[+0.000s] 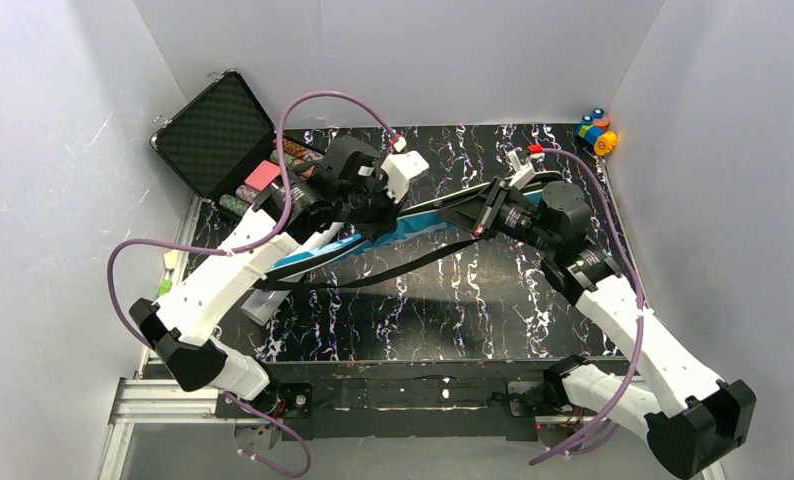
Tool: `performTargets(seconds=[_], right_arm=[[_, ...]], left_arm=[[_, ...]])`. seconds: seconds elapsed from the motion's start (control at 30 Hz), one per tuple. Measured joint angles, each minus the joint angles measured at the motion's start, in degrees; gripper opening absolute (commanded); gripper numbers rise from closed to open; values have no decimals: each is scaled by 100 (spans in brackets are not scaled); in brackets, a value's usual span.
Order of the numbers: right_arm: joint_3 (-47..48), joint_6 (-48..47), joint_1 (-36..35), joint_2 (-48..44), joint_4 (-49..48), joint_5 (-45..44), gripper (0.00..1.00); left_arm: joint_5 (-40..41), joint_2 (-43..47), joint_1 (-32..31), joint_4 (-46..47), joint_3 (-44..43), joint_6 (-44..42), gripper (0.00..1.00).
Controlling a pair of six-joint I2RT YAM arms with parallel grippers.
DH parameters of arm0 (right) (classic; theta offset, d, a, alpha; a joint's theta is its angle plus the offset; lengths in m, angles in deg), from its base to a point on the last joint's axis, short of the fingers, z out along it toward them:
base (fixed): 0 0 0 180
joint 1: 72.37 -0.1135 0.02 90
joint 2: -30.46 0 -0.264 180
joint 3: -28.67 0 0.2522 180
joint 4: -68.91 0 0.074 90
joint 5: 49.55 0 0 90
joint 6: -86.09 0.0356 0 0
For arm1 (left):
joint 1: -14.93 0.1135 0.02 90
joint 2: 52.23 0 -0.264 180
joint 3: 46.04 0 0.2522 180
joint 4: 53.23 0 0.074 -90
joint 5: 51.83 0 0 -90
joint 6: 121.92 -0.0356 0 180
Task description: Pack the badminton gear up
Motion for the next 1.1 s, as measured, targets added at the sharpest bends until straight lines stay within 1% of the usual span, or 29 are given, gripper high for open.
performTargets(seconds=[0.13,0.27,0.6,0.63,0.93,1.1], right_arm=[[0,-83,131,-258,417,-98,1],[0,-140,461,-466,859,-122,1],[245,-310,1700,-772,1932,203,1],[284,-337,1934,-798,2037,278,1],[487,-654,3224,-968,2800,730,1],[761,-944,3473,-960,3235,697,1]], left_arm=[[2,20,-31,98,92,-105,0],[37,35,-31,114,197,-236,0],[208,118,-31,127,376,-452,0],[214,129,-31,127,376,-468,0],[260,149,-31,116,374,-509,0],[260,151,-31,111,374,-511,0]])
